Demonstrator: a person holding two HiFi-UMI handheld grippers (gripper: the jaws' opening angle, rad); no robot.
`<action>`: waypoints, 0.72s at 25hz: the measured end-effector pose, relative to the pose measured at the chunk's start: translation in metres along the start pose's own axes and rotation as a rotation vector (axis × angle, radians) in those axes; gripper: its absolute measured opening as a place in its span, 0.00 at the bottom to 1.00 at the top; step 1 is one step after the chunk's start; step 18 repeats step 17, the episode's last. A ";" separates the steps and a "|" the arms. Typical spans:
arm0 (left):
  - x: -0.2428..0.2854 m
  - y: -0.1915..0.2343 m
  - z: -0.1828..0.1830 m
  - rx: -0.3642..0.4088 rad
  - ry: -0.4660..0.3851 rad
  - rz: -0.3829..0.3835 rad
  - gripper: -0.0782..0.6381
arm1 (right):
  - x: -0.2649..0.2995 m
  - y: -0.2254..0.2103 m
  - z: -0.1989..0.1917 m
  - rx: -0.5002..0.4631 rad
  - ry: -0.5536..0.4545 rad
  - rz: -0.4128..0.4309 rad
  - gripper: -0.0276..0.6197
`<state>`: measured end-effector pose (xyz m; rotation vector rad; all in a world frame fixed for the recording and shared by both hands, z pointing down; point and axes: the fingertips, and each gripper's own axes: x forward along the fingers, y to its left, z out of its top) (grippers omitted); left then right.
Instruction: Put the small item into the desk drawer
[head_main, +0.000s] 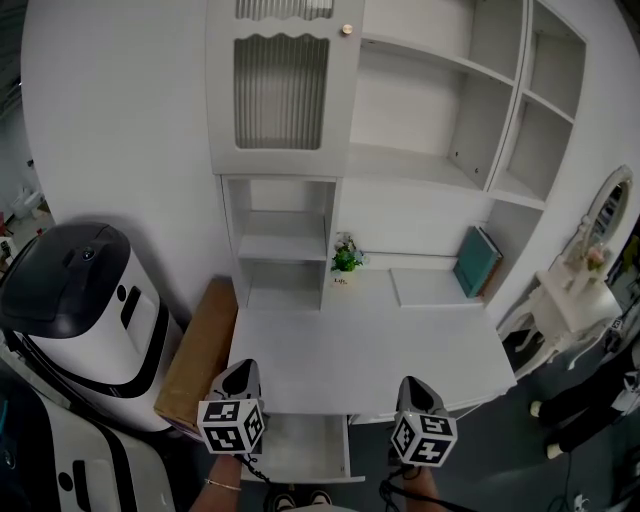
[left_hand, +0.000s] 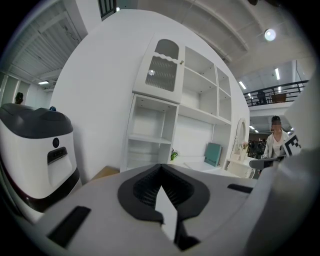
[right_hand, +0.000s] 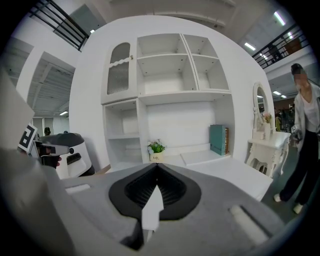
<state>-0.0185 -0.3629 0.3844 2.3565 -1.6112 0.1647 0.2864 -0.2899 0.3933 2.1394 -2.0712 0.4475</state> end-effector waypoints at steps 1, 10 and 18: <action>0.000 -0.001 -0.001 0.001 0.001 -0.001 0.11 | 0.000 -0.001 0.000 0.002 0.000 -0.001 0.05; 0.002 -0.010 -0.006 0.007 0.014 0.007 0.11 | -0.001 -0.012 -0.002 0.015 0.005 0.007 0.05; -0.002 -0.013 -0.005 0.011 0.019 0.015 0.11 | -0.005 -0.013 -0.001 0.016 0.014 0.017 0.05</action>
